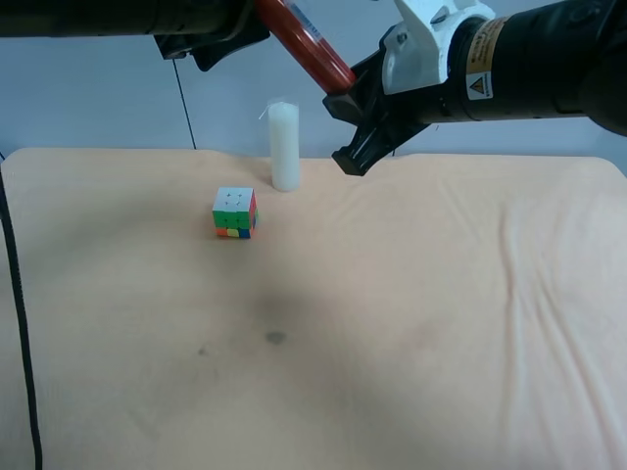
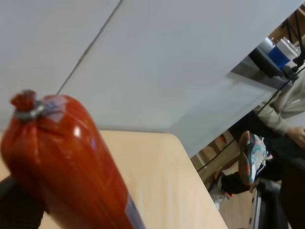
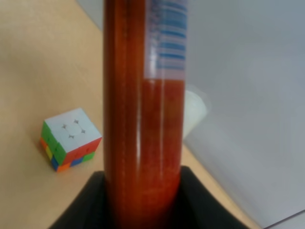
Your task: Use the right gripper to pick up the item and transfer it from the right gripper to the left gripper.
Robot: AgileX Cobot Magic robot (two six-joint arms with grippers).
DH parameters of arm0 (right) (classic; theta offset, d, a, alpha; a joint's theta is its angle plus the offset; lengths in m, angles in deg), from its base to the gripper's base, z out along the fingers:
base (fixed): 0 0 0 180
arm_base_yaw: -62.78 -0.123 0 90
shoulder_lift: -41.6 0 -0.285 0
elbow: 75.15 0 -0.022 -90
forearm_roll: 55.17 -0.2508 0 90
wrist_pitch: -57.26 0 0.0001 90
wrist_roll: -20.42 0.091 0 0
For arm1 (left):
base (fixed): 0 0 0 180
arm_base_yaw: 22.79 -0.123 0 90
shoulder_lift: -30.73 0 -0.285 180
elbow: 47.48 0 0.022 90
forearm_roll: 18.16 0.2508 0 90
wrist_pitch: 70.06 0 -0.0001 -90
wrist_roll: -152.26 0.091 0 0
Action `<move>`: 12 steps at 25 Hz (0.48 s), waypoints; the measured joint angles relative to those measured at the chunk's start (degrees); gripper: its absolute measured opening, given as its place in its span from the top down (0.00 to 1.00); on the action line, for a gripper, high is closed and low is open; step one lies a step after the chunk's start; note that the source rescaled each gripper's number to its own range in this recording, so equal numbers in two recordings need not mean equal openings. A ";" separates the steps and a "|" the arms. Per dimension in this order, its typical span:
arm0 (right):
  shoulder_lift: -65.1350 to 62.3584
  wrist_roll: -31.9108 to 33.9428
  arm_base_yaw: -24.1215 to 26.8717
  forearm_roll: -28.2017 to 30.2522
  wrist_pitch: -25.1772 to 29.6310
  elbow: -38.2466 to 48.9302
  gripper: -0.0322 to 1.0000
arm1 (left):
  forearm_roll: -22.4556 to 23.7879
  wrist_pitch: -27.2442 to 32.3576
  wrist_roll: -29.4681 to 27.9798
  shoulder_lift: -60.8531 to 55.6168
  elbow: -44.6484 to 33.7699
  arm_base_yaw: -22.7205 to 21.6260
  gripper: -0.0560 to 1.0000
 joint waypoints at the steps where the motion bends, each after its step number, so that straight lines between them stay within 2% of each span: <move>1: 0.00 0.00 0.00 0.00 0.00 0.00 0.96 | 0.05 0.08 0.00 0.24 0.26 0.00 0.00; 12: 0.00 0.00 0.00 0.00 0.00 0.00 0.96 | 1.51 0.19 0.04 1.30 1.08 0.00 0.01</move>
